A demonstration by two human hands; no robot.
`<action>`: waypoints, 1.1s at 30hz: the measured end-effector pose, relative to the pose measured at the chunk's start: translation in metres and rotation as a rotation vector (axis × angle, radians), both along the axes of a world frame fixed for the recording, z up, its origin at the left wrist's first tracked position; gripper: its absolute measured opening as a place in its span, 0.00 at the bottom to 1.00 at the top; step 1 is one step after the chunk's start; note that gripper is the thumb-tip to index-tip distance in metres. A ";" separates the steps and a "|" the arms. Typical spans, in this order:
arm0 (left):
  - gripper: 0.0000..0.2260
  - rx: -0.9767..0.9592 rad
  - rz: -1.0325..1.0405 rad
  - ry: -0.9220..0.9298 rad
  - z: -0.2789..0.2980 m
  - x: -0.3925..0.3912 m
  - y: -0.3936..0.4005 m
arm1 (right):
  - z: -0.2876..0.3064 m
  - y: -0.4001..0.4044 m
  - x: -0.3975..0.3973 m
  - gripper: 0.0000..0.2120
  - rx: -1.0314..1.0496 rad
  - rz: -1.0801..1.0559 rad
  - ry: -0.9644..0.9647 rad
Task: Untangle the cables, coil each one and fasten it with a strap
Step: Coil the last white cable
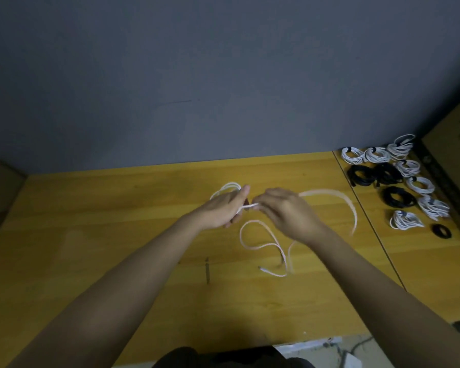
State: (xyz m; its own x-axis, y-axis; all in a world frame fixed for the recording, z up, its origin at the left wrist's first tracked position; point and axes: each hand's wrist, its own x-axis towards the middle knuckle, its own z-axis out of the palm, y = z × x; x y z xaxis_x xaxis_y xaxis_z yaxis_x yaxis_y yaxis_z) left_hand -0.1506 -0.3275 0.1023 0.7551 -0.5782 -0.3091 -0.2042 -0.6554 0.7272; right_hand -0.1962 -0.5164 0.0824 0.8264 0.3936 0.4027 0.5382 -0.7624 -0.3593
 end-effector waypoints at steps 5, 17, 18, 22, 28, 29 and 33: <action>0.23 -0.443 -0.050 0.322 0.032 -0.021 -0.004 | 0.000 -0.005 0.020 0.24 0.137 -0.068 0.105; 0.27 -0.198 0.236 -0.112 0.002 0.042 -0.014 | -0.034 0.040 -0.024 0.09 0.058 -0.010 0.569; 0.28 -0.073 0.216 -0.105 -0.006 0.042 -0.010 | -0.029 0.035 -0.024 0.09 0.048 0.009 0.476; 0.32 0.010 0.033 -0.047 -0.025 0.021 0.004 | -0.009 0.002 0.001 0.10 0.226 -0.045 0.233; 0.25 -0.525 0.001 0.365 0.004 -0.011 0.004 | -0.020 0.010 0.031 0.11 0.543 -0.135 0.497; 0.24 -0.630 0.046 0.406 0.010 -0.011 0.004 | -0.027 0.019 0.026 0.12 0.579 -0.158 0.543; 0.17 -0.943 0.254 0.439 0.015 0.009 -0.007 | -0.056 0.049 0.001 0.08 0.339 -0.092 0.693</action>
